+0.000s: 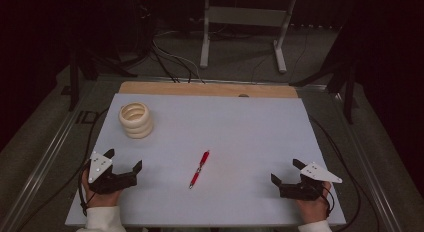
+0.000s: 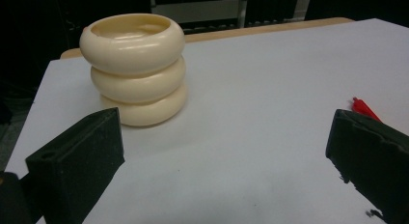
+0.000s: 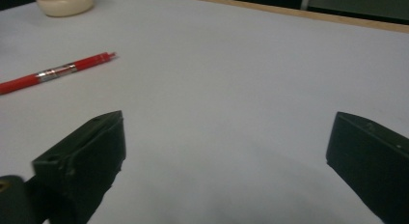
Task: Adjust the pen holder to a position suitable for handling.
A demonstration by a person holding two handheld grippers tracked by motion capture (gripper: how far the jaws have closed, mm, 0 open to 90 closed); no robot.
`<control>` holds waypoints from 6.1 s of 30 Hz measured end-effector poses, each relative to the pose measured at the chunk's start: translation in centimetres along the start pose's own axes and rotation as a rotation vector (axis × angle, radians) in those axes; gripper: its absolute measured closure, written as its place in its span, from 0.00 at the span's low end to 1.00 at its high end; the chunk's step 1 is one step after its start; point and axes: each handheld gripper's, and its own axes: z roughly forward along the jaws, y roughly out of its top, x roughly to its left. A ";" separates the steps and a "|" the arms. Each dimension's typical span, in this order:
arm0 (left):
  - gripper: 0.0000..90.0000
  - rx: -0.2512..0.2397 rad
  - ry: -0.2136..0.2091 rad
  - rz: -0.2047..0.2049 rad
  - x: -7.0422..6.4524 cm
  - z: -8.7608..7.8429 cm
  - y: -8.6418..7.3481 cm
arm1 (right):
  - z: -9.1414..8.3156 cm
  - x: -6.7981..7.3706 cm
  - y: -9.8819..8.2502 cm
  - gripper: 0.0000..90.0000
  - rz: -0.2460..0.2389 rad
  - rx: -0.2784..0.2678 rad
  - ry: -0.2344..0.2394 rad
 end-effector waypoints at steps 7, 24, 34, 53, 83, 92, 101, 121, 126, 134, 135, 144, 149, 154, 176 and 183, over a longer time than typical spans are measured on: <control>0.00 0.000 -0.003 0.003 0.0 0.1 -0.1 | -0.1 0.2 0.1 0.00 -0.011 -0.001 -0.026; 0.00 -0.001 0.021 -0.005 -0.4 0.5 1.0 | -0.3 0.6 0.1 0.00 -0.019 -0.015 -0.056; 0.00 -0.027 0.009 -0.032 0.1 1.0 2.6 | -0.3 0.3 0.0 0.00 0.000 -0.015 -0.067; 0.00 -0.011 0.052 -0.044 2.1 3.8 6.1 | -0.2 0.3 0.0 0.00 0.001 -0.019 -0.066; 0.01 0.066 0.201 -0.126 5.9 9.0 8.1 | -0.1 0.4 0.0 0.00 -0.001 -0.014 -0.060; 0.06 0.157 0.222 -0.128 6.8 11.3 8.2 | -0.1 0.3 0.0 0.00 0.000 -0.014 -0.059; 0.21 0.280 0.254 -0.230 8.4 13.3 8.0 | -0.1 0.2 0.0 0.00 0.004 -0.012 -0.060; 0.84 0.283 0.217 -0.204 7.4 13.4 7.4 | -0.1 0.3 0.0 0.00 0.001 -0.012 -0.059; 0.85 0.268 0.179 -0.190 6.9 13.1 7.5 | -0.1 0.3 0.0 0.00 0.000 -0.012 -0.059; 0.84 0.237 0.121 -0.150 5.6 12.5 8.2 | 0.0 0.3 0.0 0.00 0.001 -0.011 -0.059; 0.84 0.233 0.102 -0.139 5.1 12.3 8.3 | 0.0 0.4 0.0 0.00 0.001 -0.011 -0.059; 0.84 0.242 0.007 -0.105 2.8 12.2 8.7 | 0.0 0.4 0.0 0.00 0.001 -0.009 -0.058; 0.85 0.245 -0.031 -0.078 1.7 12.2 8.7 | 0.0 0.4 0.0 0.00 0.001 -0.009 -0.058; 0.84 0.250 -0.055 -0.051 0.4 12.3 8.7 | 0.0 0.4 0.0 0.00 0.002 -0.009 -0.058; 0.84 0.306 -0.131 -0.019 -3.2 14.3 7.8 | 0.1 0.4 0.0 0.00 0.000 -0.006 -0.055; 0.84 0.314 -0.153 -0.011 -4.6 15.1 8.1 | 0.1 0.4 0.0 0.00 -0.001 -0.006 -0.056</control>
